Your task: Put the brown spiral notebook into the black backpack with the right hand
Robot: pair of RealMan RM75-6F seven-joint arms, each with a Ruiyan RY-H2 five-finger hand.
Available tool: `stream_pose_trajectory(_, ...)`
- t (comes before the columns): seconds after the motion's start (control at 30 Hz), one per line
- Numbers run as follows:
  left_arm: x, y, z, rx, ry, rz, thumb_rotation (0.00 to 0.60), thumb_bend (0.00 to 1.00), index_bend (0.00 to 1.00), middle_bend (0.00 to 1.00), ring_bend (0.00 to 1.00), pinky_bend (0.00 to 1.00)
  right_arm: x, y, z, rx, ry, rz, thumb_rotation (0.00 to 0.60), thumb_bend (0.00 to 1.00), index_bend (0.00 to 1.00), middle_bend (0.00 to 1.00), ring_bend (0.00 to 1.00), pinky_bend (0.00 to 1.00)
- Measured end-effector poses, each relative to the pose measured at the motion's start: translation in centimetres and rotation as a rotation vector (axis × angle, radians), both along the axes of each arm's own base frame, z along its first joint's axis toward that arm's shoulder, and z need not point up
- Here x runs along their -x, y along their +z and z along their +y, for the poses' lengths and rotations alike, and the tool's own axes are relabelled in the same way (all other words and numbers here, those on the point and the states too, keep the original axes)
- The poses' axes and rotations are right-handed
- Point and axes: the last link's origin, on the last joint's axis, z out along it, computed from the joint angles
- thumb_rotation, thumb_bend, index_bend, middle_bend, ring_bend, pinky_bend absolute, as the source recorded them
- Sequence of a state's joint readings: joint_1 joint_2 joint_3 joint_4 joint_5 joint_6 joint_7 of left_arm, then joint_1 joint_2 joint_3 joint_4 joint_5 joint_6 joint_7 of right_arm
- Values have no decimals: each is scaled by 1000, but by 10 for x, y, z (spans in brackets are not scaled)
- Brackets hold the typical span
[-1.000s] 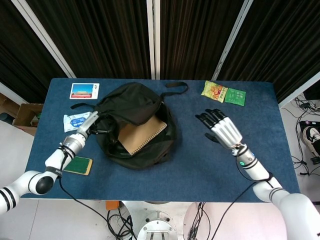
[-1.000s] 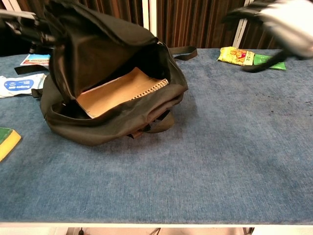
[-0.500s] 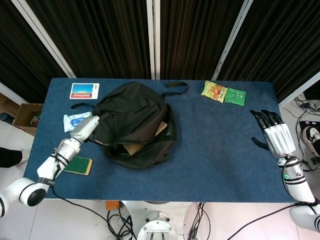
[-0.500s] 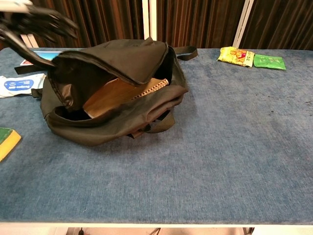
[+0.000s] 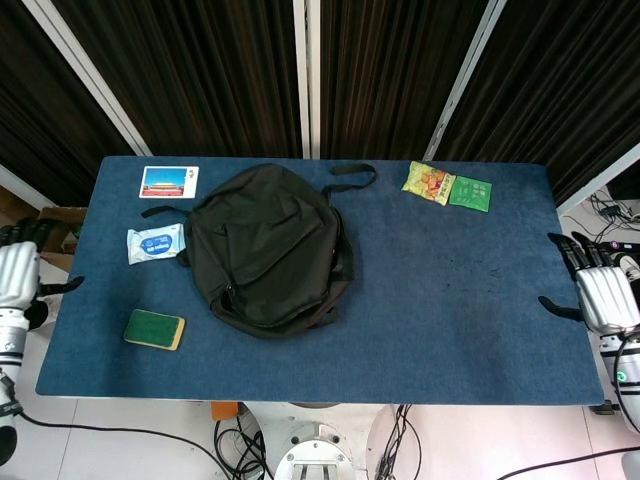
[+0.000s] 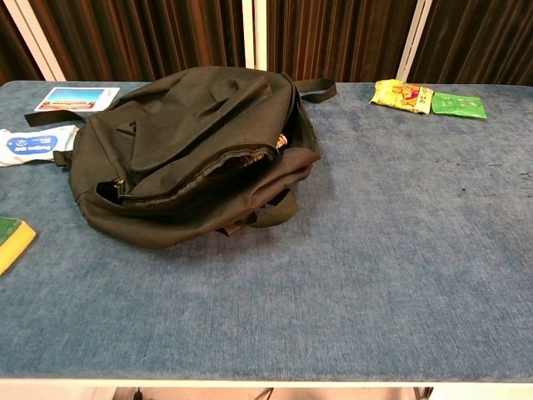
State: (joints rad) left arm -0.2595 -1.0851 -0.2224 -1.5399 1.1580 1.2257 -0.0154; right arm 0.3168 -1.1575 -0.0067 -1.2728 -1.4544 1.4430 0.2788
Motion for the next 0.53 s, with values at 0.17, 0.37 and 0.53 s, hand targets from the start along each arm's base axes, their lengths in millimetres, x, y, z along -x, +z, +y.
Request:
stream_pose_trajectory(0.17,20,5,-32,-45,35,93,600,84,226,181,86,130,1,7,23,-21,-14,-19,600,147,47,130,8,124)
stream_pose_trajectory(0.37,14,-4,-72,-38,2,94,600,85,226,181,86,129,7,10,52,9,-50,-41,600,148,43,129,7,111)
stream_pose_trajectory(0.53,0,-17,-94,-5,-30,54,600,84,226,181,86,129,11,8,74,52,-97,-31,600,148,34,128,1,108)
